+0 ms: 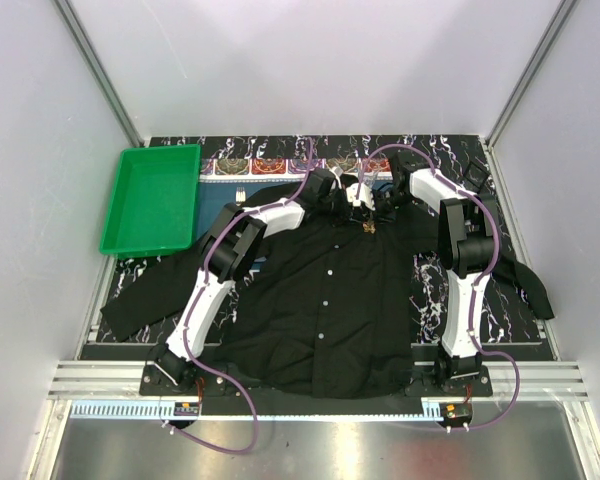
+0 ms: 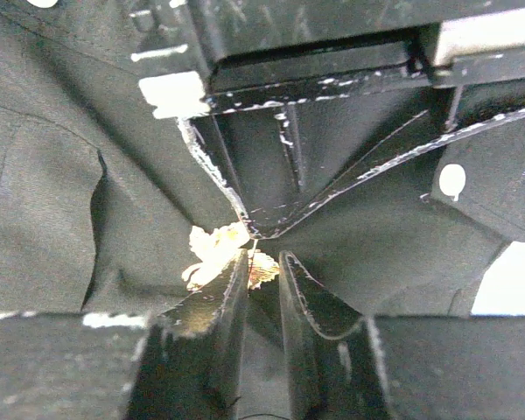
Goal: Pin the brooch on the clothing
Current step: Pin the brooch to the clothes.
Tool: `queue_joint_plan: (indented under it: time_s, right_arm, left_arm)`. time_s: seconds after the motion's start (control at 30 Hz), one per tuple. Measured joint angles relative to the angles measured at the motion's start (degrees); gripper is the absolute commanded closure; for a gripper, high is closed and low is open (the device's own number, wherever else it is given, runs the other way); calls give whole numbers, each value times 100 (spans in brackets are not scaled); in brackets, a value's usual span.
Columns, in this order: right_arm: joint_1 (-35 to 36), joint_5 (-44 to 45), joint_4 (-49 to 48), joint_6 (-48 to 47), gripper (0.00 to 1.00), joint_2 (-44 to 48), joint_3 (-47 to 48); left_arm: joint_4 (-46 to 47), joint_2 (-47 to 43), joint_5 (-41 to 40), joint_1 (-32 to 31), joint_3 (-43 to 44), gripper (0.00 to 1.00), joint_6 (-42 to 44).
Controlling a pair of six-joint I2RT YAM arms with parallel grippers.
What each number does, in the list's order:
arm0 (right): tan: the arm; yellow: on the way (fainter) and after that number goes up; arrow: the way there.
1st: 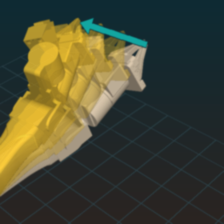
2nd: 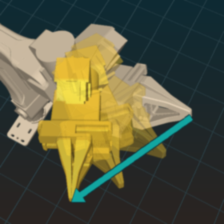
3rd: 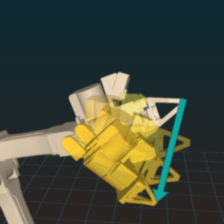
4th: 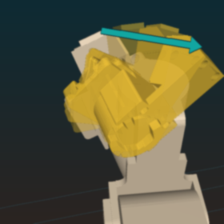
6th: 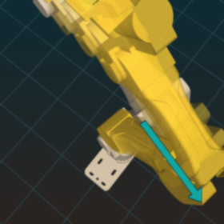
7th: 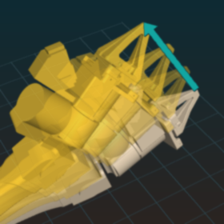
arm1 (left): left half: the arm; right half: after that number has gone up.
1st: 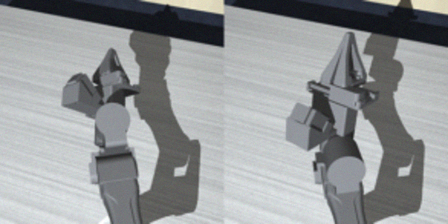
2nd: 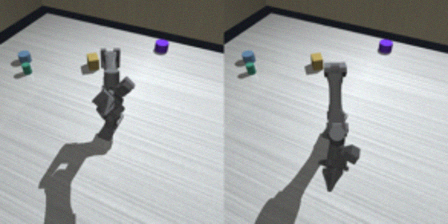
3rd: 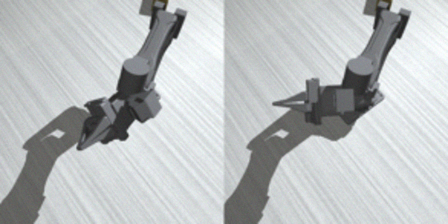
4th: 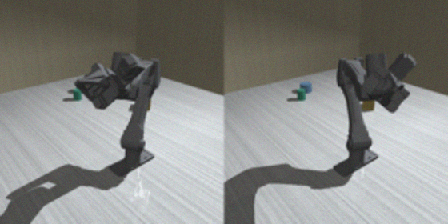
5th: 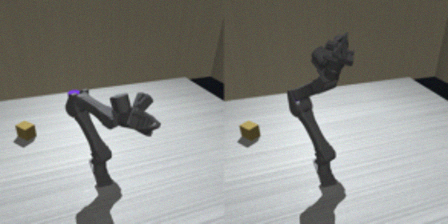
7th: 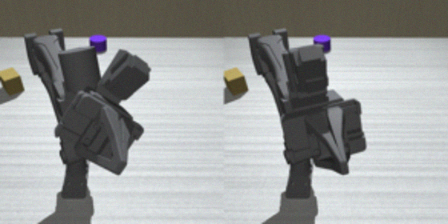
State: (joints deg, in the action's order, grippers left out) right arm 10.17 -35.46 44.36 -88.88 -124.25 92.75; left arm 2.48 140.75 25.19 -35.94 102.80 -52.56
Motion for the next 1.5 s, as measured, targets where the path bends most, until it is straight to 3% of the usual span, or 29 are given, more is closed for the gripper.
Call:
queue_joint_plan:
  time_s: [0.43, 0.67, 1.07, 1.5]
  right_arm:
    - [-61, -20, 173, 216, 70, 7, 68]
    - [-170, -24, 584, 260, 77, -4, 177]
    - [-199, -153, 817, 575, 76, -136, 481]
    - [-192, -221, 916, 782, 90, -404, 822]
  left_arm:
    - [-92, 0, -39, -13, 37, 100, 125]
    - [-87, 0, -46, -13, 37, 100, 138]
    - [-87, 0, -66, -13, 37, 100, 160]
    - [-87, 0, -79, -13, 37, 100, 177]
